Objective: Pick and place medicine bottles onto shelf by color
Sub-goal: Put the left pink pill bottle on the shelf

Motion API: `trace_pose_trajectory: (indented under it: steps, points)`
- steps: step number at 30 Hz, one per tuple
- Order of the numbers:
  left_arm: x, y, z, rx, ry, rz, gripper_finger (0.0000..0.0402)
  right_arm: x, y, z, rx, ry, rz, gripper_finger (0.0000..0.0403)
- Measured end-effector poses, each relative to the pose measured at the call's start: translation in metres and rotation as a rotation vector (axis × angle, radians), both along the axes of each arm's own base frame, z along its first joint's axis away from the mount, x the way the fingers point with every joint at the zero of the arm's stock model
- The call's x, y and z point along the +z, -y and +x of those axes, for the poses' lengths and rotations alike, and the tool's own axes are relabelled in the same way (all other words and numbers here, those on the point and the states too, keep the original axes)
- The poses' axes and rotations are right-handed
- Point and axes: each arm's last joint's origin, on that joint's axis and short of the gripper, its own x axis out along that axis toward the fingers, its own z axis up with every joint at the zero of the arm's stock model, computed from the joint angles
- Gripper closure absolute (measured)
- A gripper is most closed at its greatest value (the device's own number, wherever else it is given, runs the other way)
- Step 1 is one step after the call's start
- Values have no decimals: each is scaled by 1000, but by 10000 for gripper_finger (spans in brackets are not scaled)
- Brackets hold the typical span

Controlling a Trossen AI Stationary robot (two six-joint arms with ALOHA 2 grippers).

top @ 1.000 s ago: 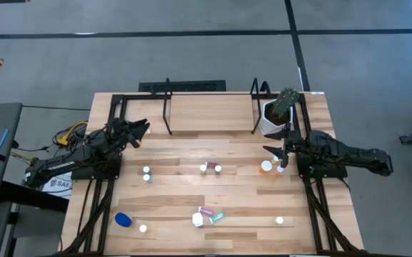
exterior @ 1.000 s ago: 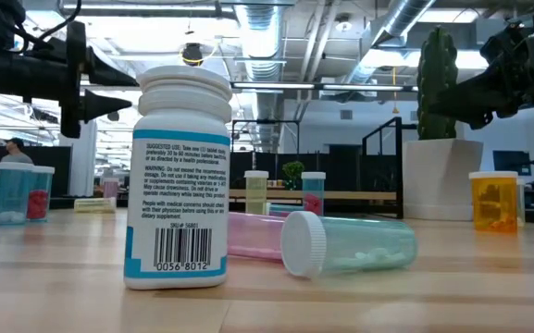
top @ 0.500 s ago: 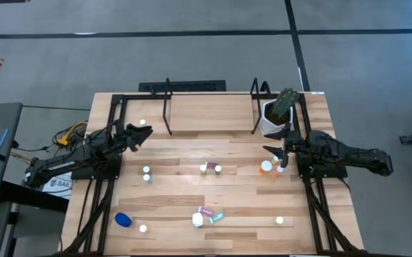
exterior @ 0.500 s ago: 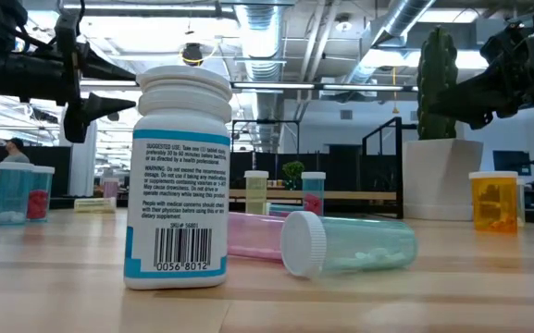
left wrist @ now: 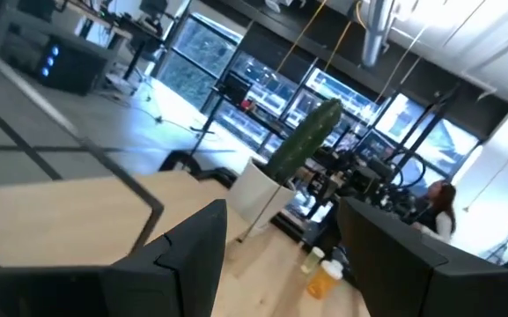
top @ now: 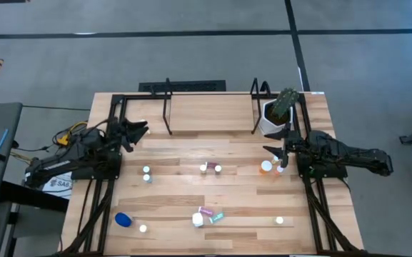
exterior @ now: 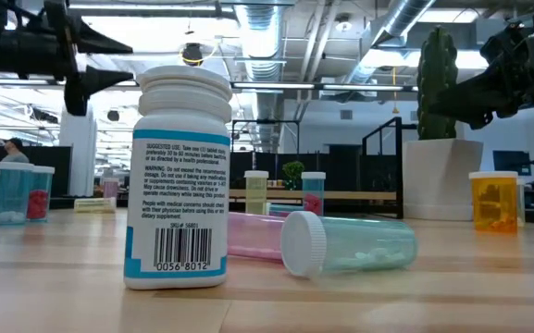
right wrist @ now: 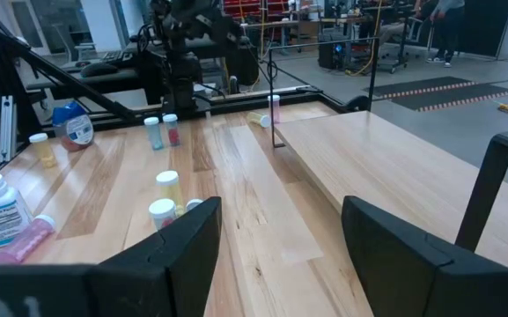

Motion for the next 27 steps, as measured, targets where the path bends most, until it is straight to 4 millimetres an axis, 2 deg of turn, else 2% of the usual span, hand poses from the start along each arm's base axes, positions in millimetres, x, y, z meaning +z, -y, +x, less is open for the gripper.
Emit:
trace_pose_trajectory:
  steps: [8, 14, 20, 23, 27]
  points:
    - [34, 0, -6, 82, -108, 108, 194, 0, 0, 0, 0, 0, 0, 143]
    - [56, -7, 10, 149, -278, 151, 194, 0, 0, 0, 0, 0, 0, 143]
    - [54, -18, 38, 173, -428, 19, 194, 0, 0, 0, 0, 0, 0, 143]
    - [45, -25, 48, 308, -496, -46, 194, 0, 0, 0, 0, 0, 0, 143]
    - [35, -33, 57, 506, -579, -50, 194, 0, 0, 0, 0, 0, 0, 143]
